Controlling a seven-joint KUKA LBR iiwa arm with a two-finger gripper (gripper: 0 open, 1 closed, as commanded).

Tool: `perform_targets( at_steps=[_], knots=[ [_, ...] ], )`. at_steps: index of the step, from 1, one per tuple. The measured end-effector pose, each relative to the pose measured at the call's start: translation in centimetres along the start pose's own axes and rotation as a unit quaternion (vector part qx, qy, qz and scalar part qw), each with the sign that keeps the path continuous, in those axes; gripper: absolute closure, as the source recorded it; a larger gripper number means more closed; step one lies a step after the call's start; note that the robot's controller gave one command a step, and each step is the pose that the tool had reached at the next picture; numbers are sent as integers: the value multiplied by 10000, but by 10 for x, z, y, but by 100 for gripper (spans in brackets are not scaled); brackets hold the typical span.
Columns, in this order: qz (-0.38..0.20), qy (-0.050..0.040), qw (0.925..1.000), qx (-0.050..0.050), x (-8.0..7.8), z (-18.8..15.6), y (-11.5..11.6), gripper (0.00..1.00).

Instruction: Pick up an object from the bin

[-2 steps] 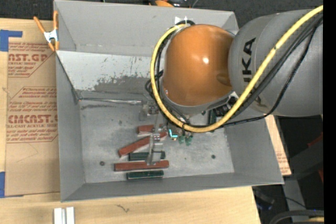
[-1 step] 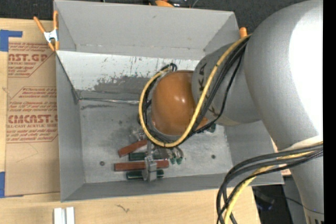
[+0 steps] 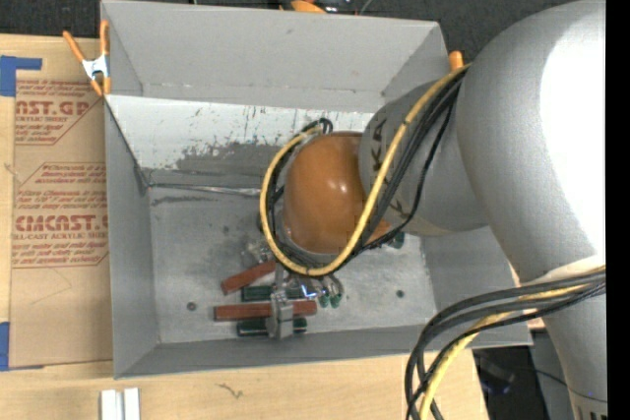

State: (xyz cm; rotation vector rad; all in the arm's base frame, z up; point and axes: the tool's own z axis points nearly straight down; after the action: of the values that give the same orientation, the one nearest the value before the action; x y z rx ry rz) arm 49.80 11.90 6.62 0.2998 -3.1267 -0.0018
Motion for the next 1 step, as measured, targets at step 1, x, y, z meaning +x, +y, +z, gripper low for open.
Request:
perform_targets(
  at_steps=[1],
  knots=[
    [2, -5, 10000, -1, 0, 0, 1, 0]
  ],
)
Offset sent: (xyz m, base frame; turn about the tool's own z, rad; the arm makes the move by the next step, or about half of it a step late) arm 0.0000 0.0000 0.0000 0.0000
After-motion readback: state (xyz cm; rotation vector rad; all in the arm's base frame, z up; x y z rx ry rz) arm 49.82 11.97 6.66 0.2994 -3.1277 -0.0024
